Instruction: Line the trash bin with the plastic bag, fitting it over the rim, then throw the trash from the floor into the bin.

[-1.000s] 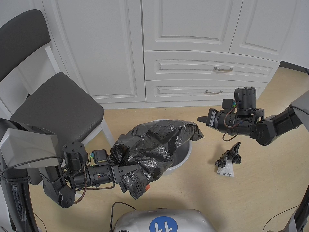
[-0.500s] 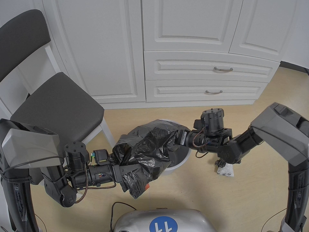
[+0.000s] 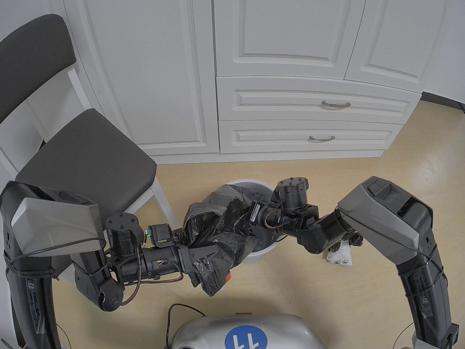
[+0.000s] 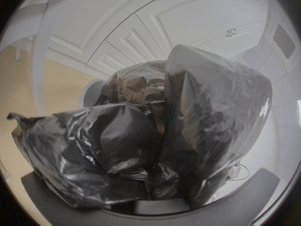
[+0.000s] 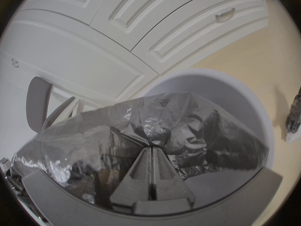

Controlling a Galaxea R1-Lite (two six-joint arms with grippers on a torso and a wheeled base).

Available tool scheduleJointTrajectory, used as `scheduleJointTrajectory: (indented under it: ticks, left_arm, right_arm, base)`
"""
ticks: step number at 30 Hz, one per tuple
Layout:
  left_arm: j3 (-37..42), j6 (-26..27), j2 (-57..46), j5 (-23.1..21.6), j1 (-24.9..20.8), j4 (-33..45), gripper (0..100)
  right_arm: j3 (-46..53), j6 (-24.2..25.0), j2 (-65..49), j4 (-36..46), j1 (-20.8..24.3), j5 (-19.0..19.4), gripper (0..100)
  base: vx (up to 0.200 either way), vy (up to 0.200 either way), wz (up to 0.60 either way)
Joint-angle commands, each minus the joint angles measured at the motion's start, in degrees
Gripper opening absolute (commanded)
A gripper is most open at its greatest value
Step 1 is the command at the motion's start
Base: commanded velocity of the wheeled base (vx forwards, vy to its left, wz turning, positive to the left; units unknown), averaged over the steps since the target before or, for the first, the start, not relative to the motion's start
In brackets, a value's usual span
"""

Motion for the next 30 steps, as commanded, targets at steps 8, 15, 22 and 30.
scheduleJointTrajectory:
  ticks: [8, 15, 22, 30]
  left_arm:
    - [-2.9, -0.1, 3.1, 6.5, -4.4, -0.1, 0]
    - [-3.6, -1.8, 3.3, 8.7, -5.8, -0.1, 0]
    - [-6.1, -4.8, 3.3, 13.5, -6.9, 0.0, 0]
    - [-7.1, -6.8, 0.8, 14.0, -8.7, 0.2, 0]
  right_arm:
    - [-12.8, 1.3, 9.4, 4.6, -2.1, -1.5, 0]
    - [-6.0, 3.4, -2.3, 5.9, -3.4, -0.7, 0]
    - [-2.3, 1.7, -13.2, 15.3, -4.9, 2.3, 0]
    - [-0.9, 0.4, -21.9, 21.4, -9.1, 3.7, 0]
  base:
    - [0.000, 0.000, 0.00]
    - [0.000, 0.000, 0.00]
    - [0.000, 0.000, 0.00]
    - [0.000, 0.000, 0.00]
